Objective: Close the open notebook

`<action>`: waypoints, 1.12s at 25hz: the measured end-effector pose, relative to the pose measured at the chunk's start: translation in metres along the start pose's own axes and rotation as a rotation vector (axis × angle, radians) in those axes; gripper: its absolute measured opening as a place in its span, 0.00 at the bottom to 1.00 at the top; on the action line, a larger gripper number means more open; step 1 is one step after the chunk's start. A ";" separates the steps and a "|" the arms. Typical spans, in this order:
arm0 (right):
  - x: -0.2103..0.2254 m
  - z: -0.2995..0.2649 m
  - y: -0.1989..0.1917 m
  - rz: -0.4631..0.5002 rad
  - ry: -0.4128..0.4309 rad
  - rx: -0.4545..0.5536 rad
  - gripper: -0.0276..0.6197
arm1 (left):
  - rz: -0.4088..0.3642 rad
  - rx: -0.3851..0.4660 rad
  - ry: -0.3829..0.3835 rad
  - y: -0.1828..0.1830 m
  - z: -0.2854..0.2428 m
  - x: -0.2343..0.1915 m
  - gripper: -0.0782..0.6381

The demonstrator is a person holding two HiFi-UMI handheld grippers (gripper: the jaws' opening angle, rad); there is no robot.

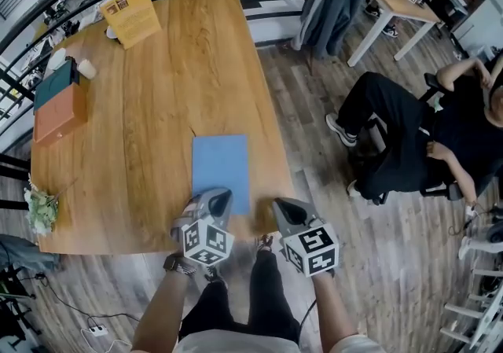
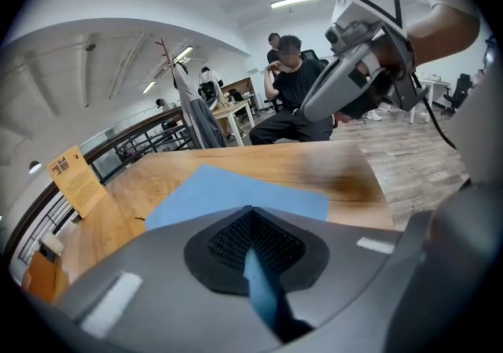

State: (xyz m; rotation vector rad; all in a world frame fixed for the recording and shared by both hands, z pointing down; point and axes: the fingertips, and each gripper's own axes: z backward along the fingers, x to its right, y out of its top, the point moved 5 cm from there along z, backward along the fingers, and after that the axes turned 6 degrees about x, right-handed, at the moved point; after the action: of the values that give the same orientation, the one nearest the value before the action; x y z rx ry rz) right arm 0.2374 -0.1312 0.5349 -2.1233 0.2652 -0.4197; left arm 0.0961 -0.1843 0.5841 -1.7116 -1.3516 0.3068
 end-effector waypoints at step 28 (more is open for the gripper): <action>-0.099 0.071 0.151 0.118 -0.011 0.258 0.05 | 0.318 0.273 0.372 0.071 0.218 -0.113 0.12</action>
State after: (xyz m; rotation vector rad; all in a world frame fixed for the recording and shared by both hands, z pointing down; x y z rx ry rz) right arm 0.1701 -0.1262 0.3526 -1.8473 0.3108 -0.3528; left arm -0.0455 -0.1750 0.3718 -1.6480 -0.7328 0.3163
